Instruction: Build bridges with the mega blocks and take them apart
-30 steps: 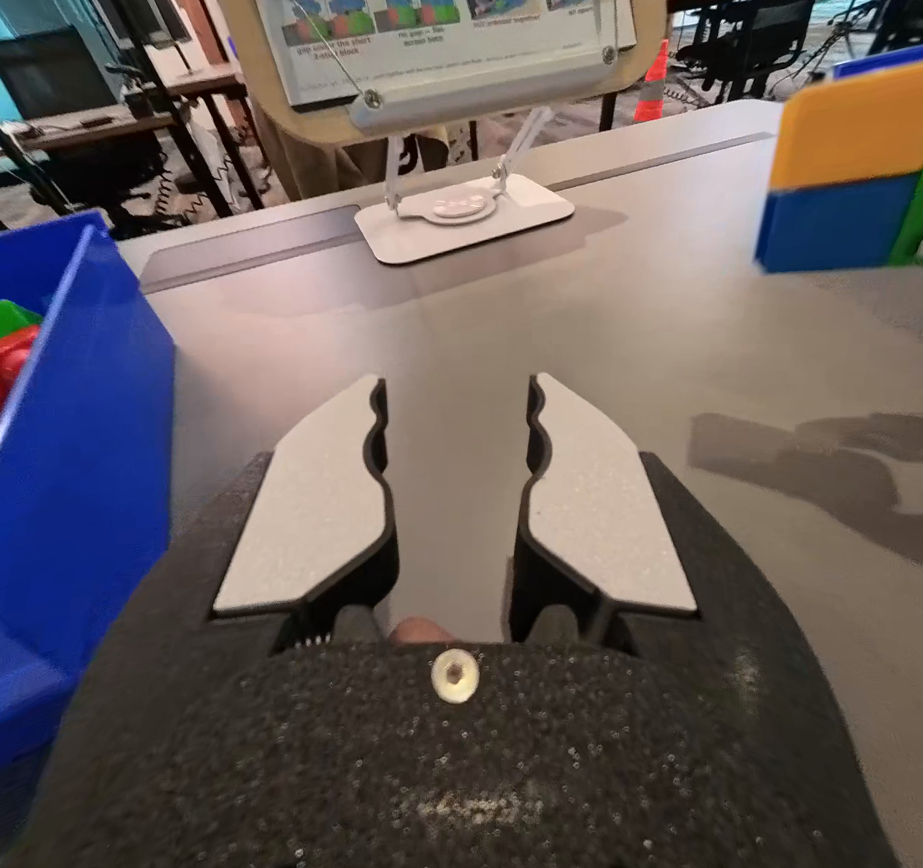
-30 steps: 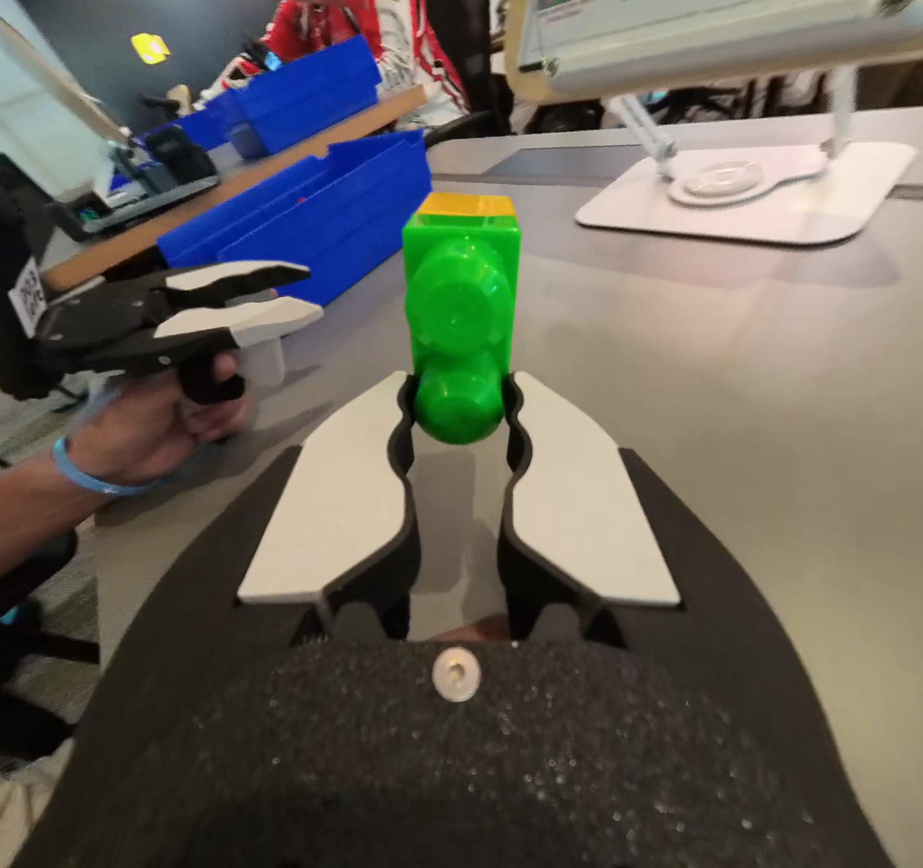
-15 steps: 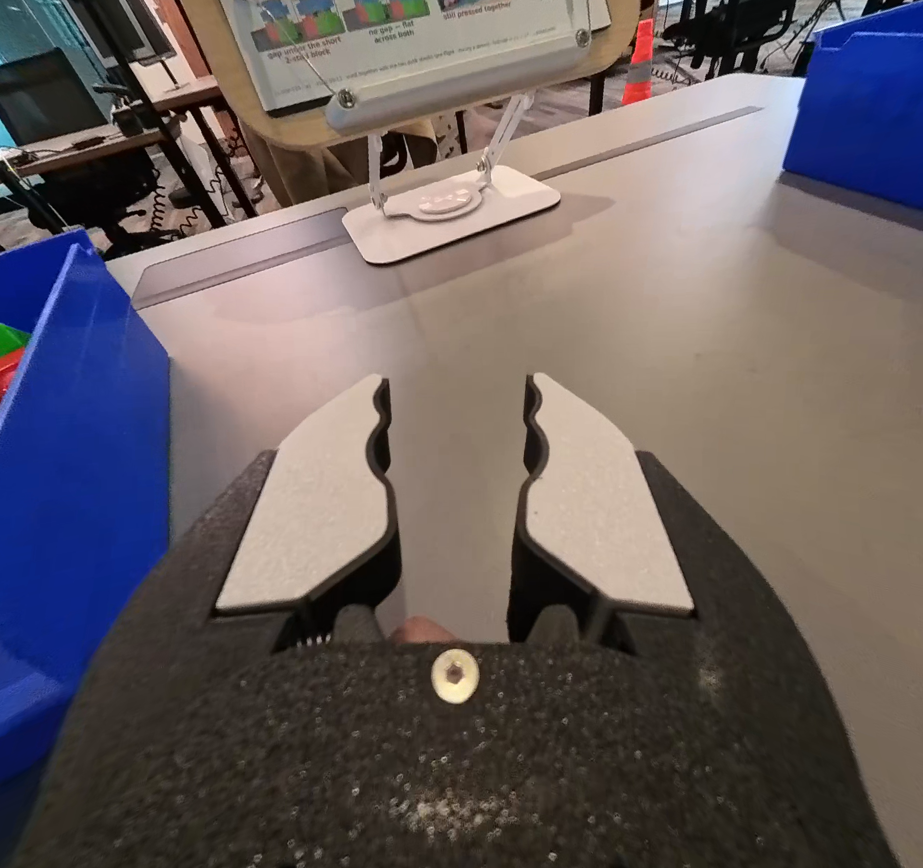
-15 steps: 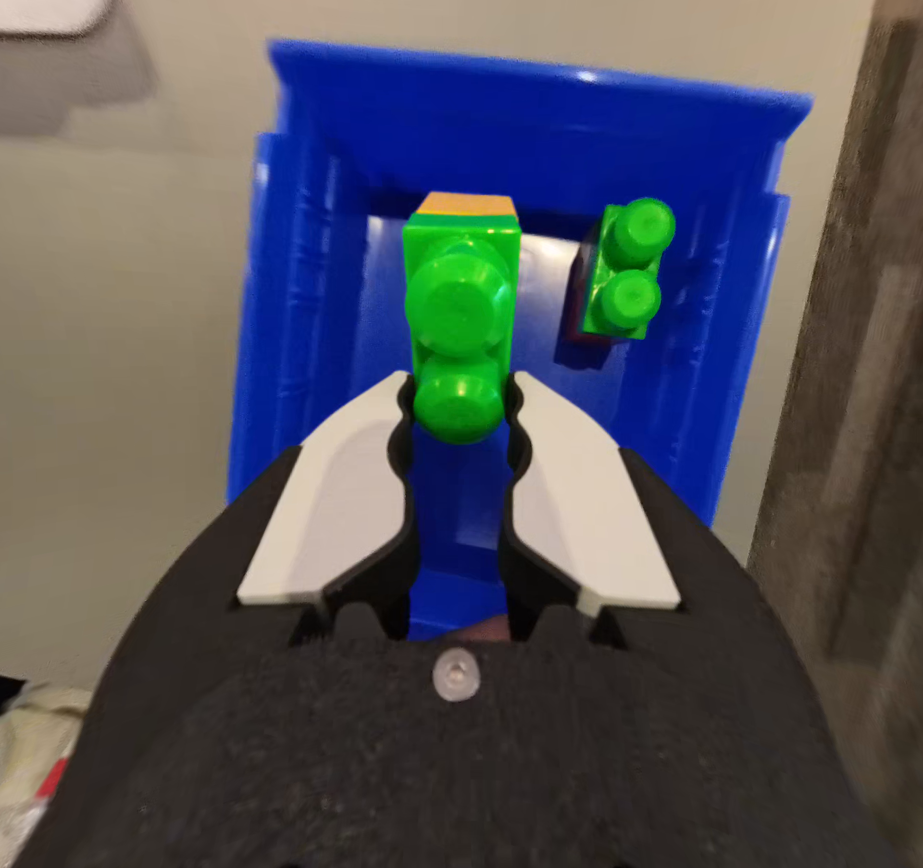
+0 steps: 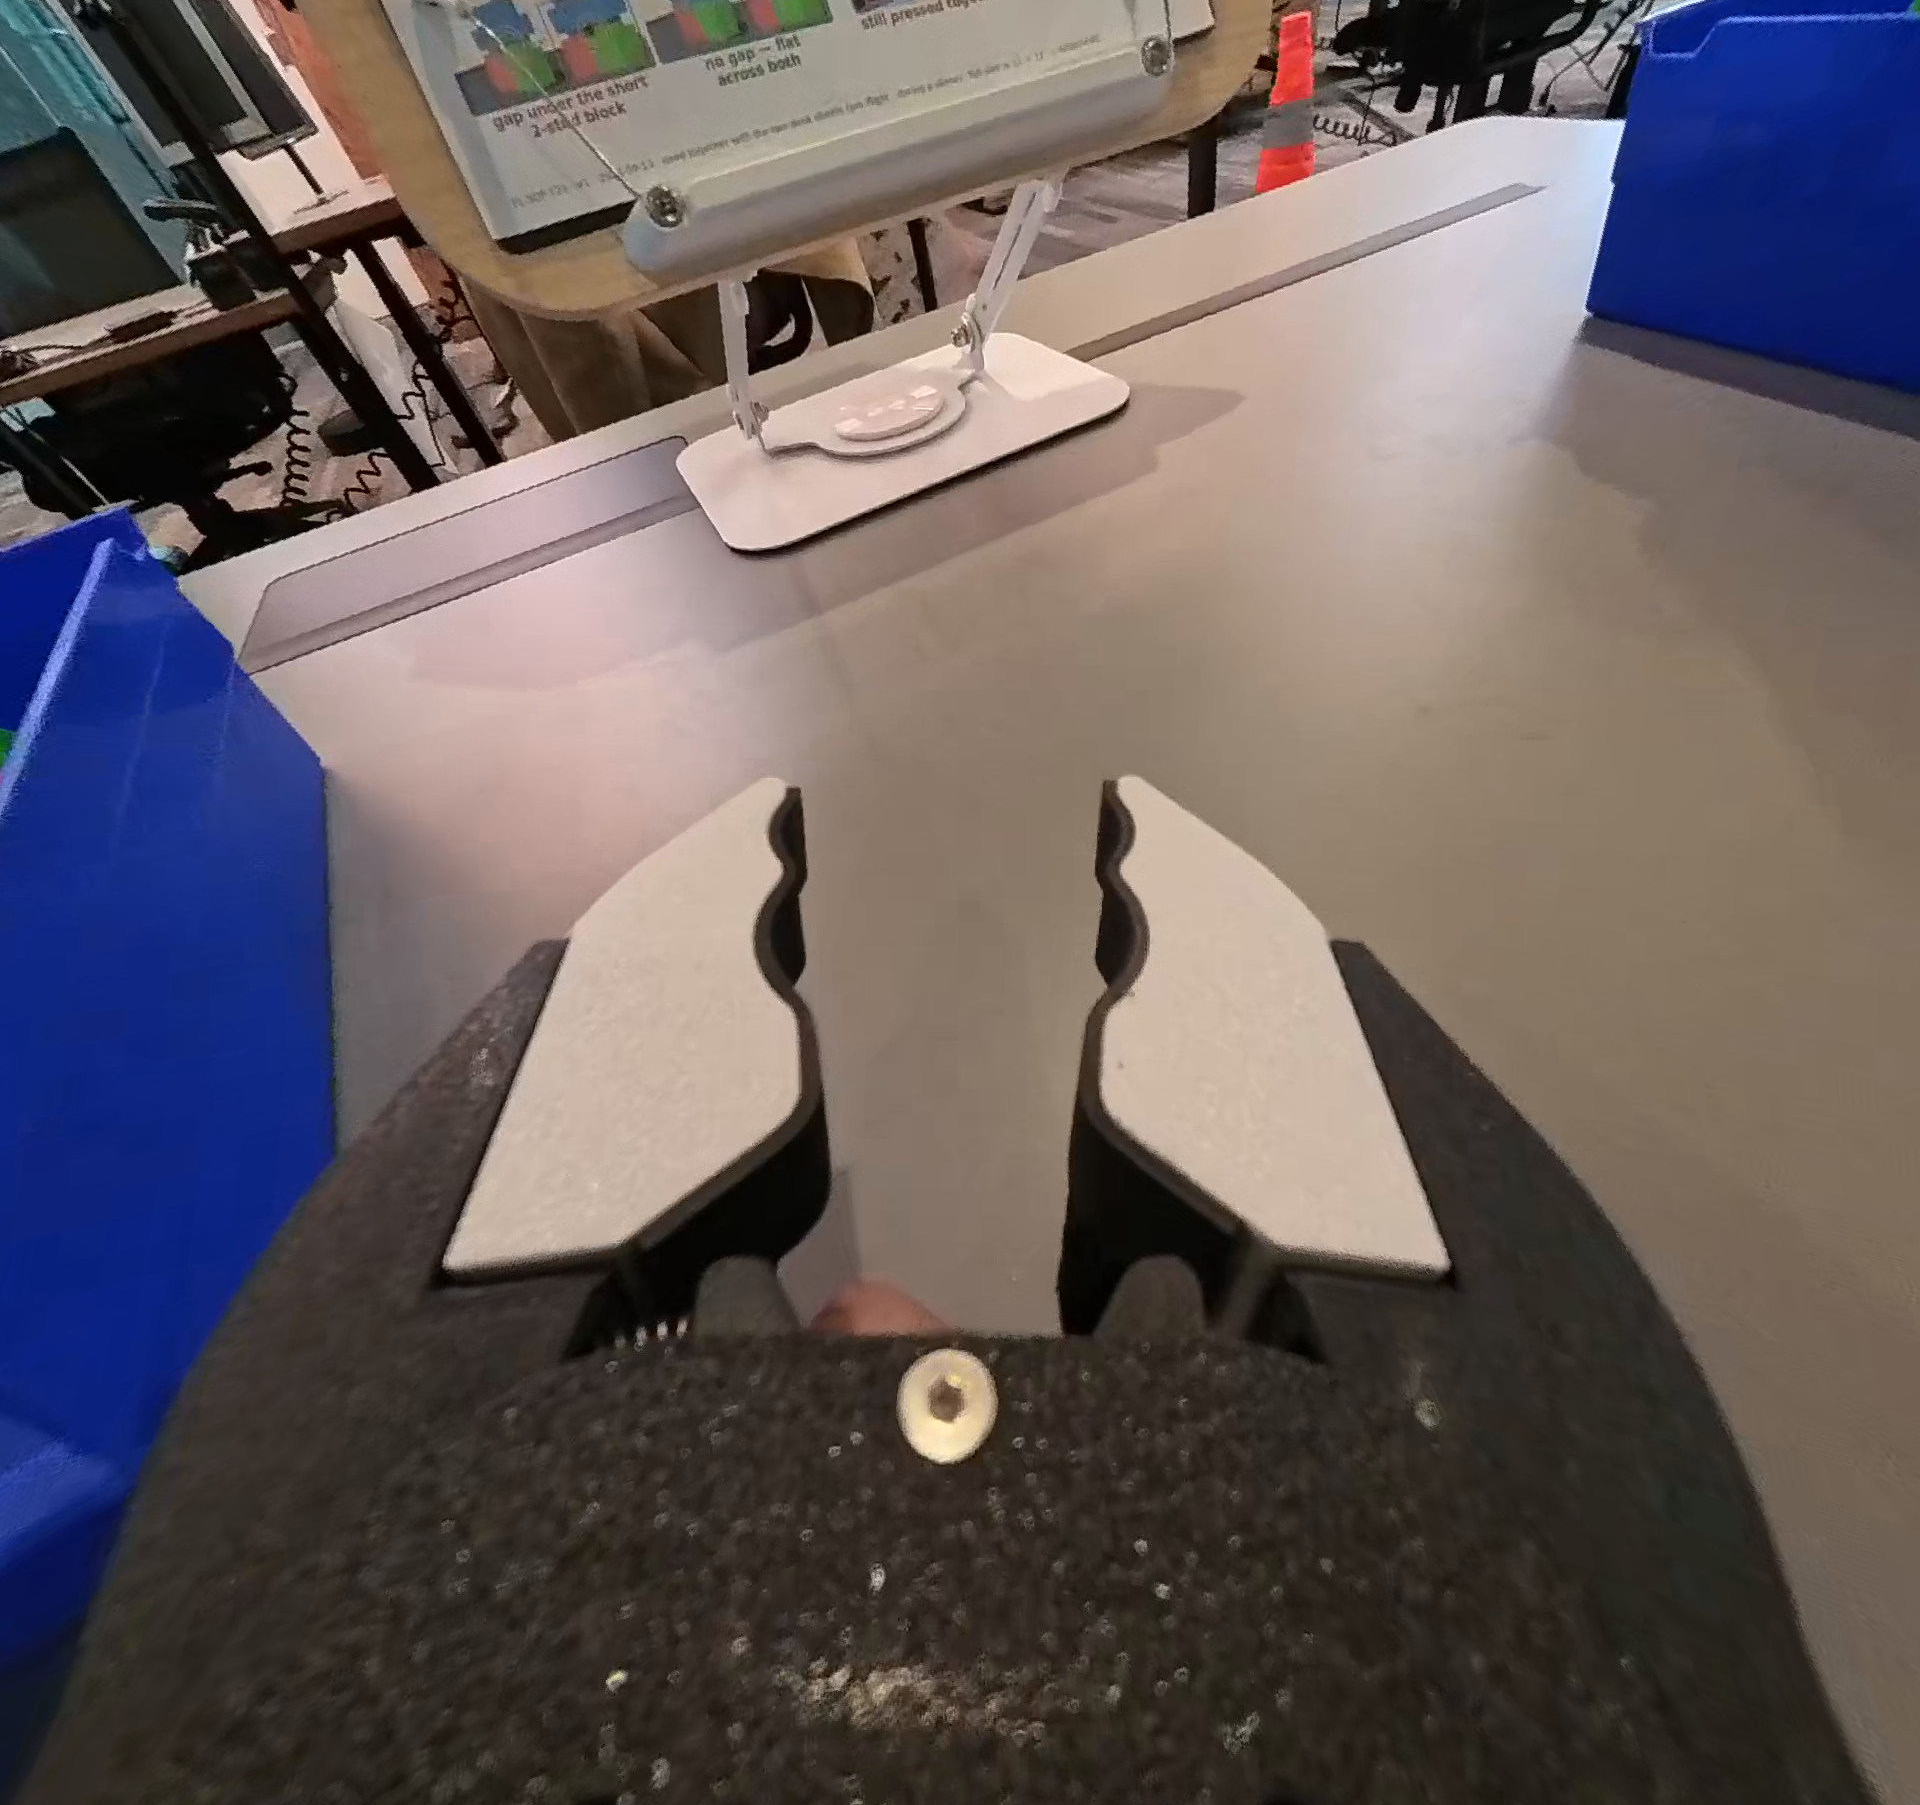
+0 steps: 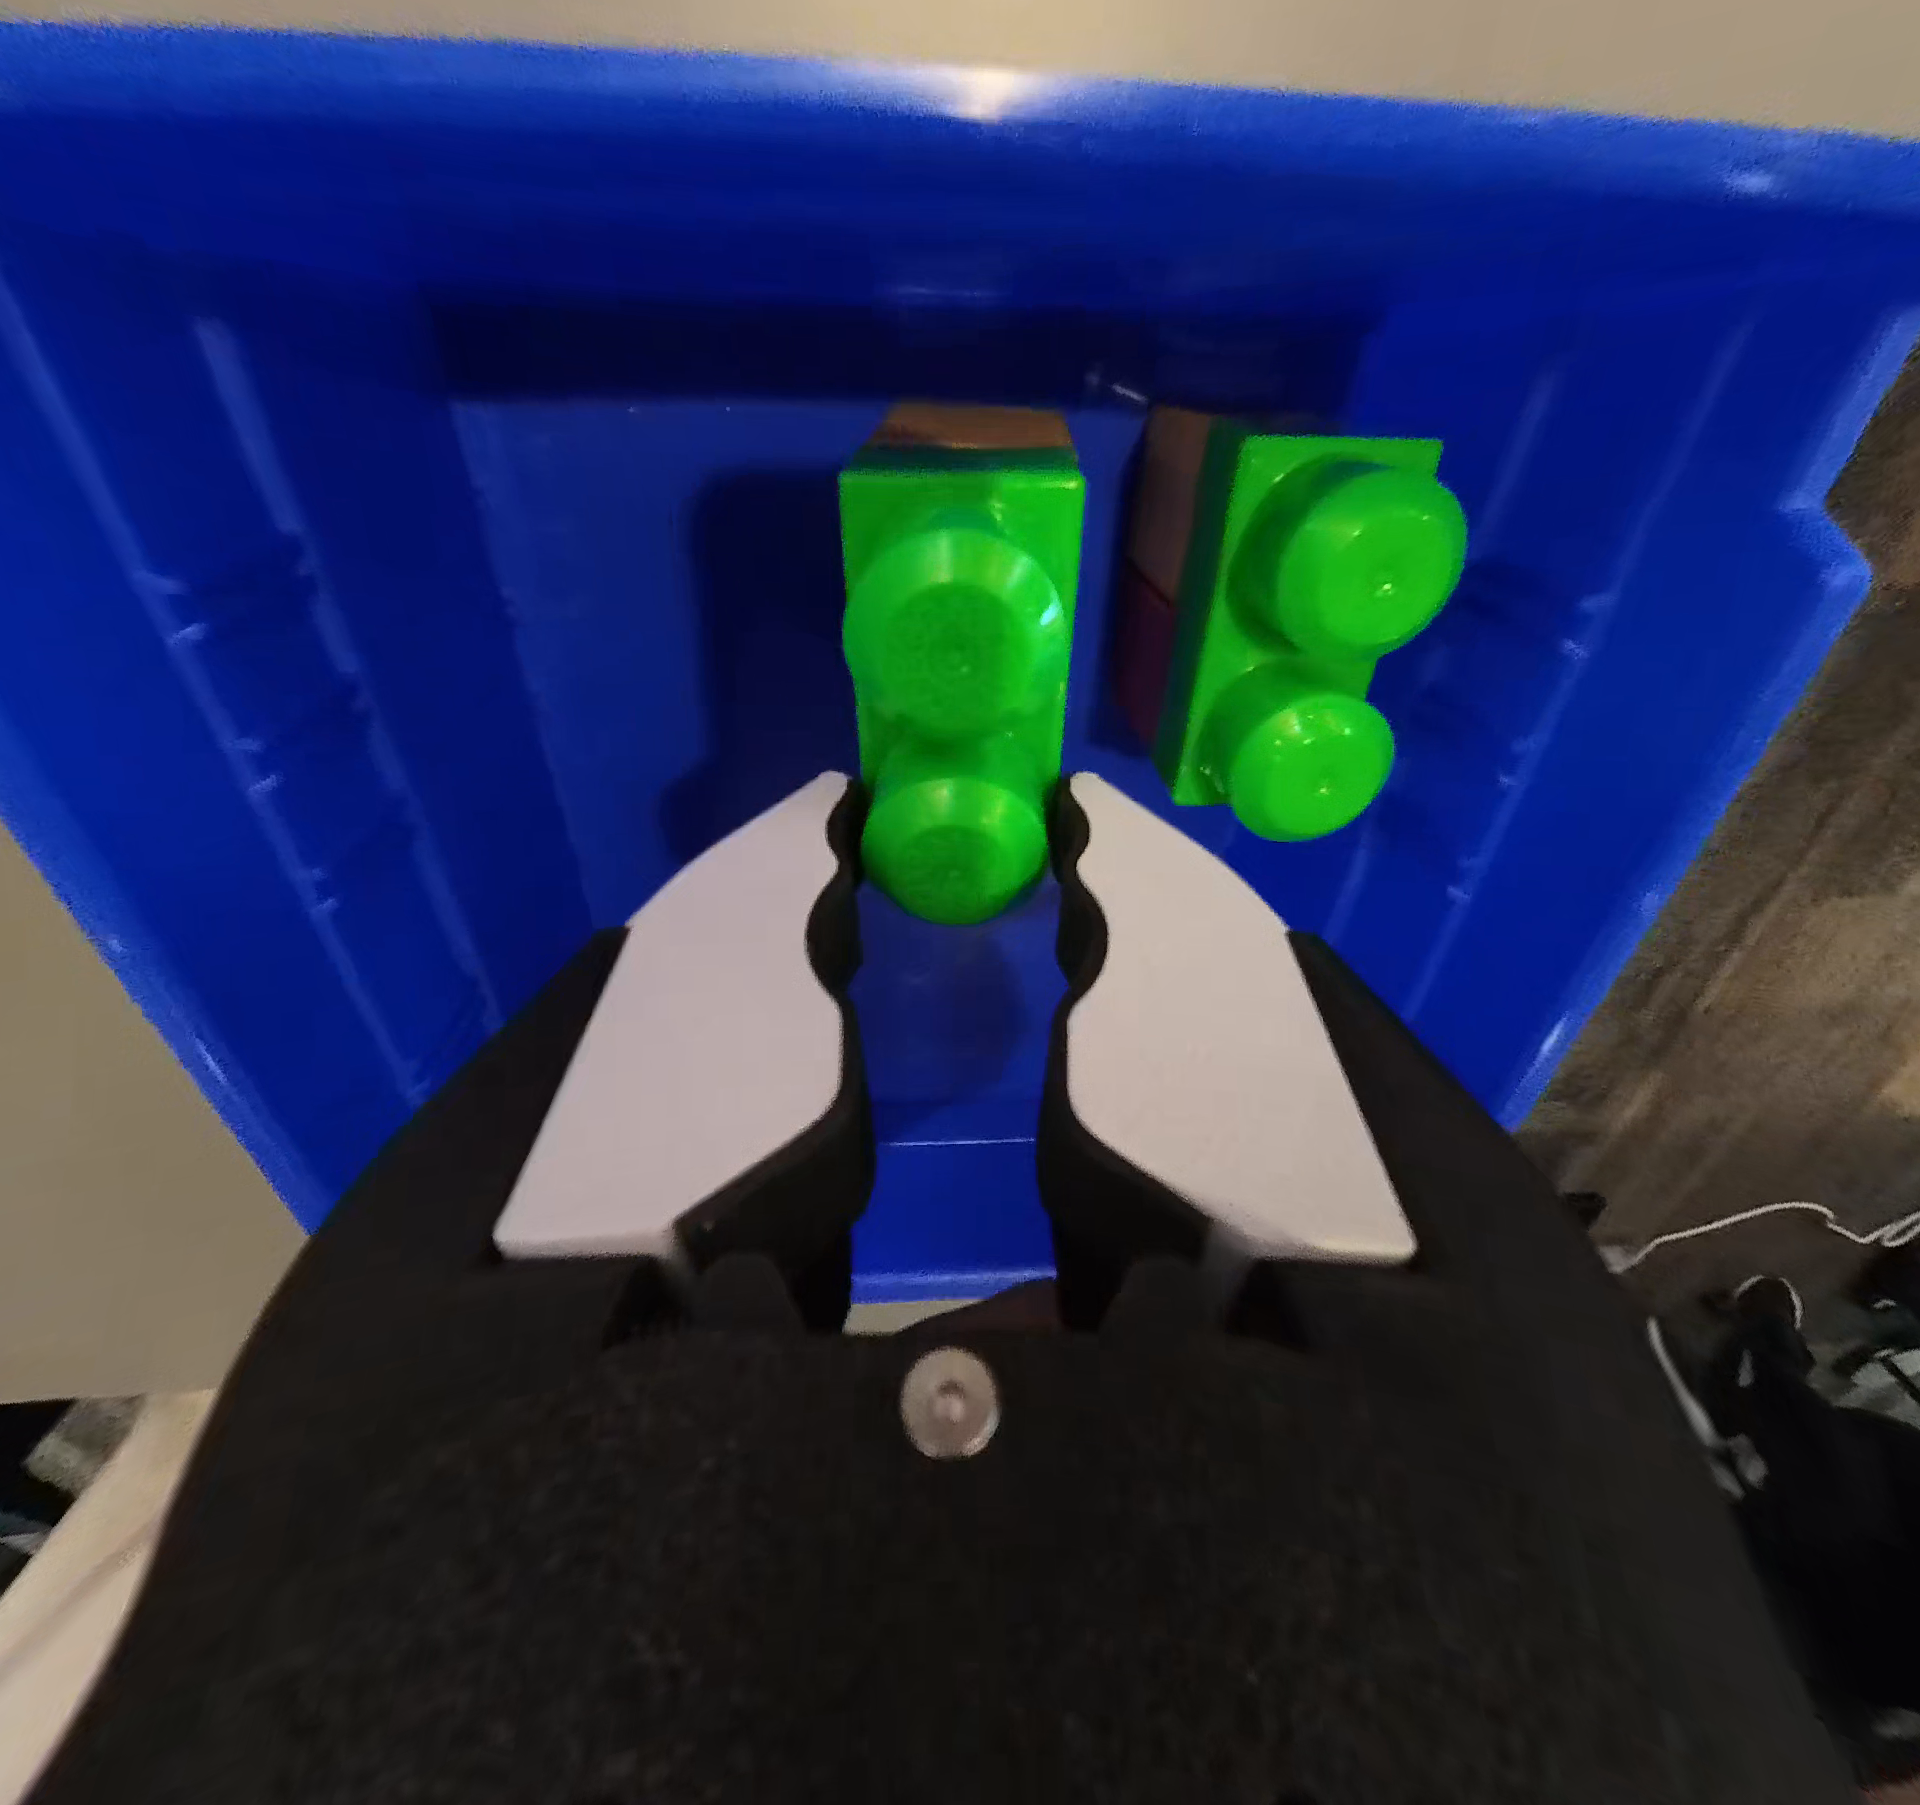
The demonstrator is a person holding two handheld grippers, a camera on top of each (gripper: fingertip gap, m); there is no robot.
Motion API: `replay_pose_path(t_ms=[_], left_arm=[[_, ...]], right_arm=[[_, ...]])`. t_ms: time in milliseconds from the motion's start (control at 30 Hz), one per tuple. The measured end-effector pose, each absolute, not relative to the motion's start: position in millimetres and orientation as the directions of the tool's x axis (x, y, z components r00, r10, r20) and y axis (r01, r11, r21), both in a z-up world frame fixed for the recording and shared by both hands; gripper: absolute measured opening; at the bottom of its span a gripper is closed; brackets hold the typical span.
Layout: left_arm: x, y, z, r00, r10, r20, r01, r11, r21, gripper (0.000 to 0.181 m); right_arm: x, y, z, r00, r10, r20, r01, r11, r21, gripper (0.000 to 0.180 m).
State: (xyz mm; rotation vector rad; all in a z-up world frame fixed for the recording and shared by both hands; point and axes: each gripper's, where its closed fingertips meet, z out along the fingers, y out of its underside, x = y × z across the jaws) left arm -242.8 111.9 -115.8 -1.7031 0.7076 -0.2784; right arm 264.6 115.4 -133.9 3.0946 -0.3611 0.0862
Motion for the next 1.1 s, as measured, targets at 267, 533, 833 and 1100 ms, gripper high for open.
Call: replay_pose_path(t_ms=[267,533,833,1100], left_arm=[[-242,112,-117,0.781,-0.603,-0.166,-0.294,-0.120,-0.948,0.053],[-240,114,-121,0.777,-0.604,-0.181,-0.321,-0.133,-0.938,0.053],[-240,113,-121,0.771,-0.612,-0.174,-0.316,-0.131,-0.940,0.054],[-240,111,-119,0.767,-0.621,-0.161,-0.302,-0.128,-0.945,0.057]], right_arm=[[271,107,-151,0.969,-0.244,0.043,-0.246,-0.967,0.064,0.035],[270,110,-151,0.972,-0.224,0.071,-0.227,-0.973,0.041,0.035],[271,115,-152,0.964,-0.264,0.011,-0.263,-0.964,-0.047,0.036],[277,118,-64,0.982,-0.157,0.107,-0.136,-0.974,-0.181,0.048]])
